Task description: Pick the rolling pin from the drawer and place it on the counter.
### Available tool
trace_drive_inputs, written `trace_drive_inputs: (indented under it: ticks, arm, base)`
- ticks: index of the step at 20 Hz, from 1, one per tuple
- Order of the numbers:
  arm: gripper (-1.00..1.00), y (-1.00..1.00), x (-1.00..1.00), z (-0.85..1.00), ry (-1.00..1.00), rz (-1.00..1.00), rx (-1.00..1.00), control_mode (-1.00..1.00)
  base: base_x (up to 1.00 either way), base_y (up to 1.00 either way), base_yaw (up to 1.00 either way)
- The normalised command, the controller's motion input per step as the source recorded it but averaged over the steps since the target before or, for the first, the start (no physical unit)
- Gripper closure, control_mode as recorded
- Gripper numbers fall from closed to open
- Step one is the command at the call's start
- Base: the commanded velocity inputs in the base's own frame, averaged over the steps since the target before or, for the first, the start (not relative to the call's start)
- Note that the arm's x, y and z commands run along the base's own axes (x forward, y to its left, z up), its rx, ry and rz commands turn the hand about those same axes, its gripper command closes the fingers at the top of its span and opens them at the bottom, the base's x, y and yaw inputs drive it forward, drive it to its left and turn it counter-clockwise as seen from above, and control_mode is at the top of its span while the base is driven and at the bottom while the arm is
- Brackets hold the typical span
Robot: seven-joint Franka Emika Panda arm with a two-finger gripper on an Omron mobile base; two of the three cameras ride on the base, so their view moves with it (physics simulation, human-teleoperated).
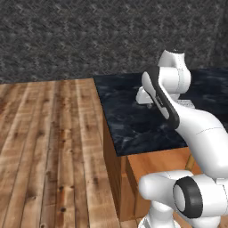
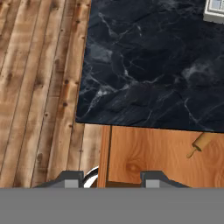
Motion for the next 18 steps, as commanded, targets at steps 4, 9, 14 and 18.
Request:
trace_drive_inputs:
  ticks: [4,9,14,18]
  arm:
    - [-1.00,0.00,0.00,0.00,0.00,0.00,0.00,1.00]
    - [-1.00,0.00,0.00,0.00,0.00,0.00,0.00,1.00]
    - [-1.00,0.00,0.00,0.00,0.00,0.00,0.00,1.00]
    - [-1.00,0.00,0.00,0.00,0.00,0.00,0.00,1.00]
  base:
    - [-0.01,0.00,-0.01]
    - [-0.28,0.12,-0.21]
    - [-0.46,0.51,-0.43]
    - [-0.44,0.76,-0.49]
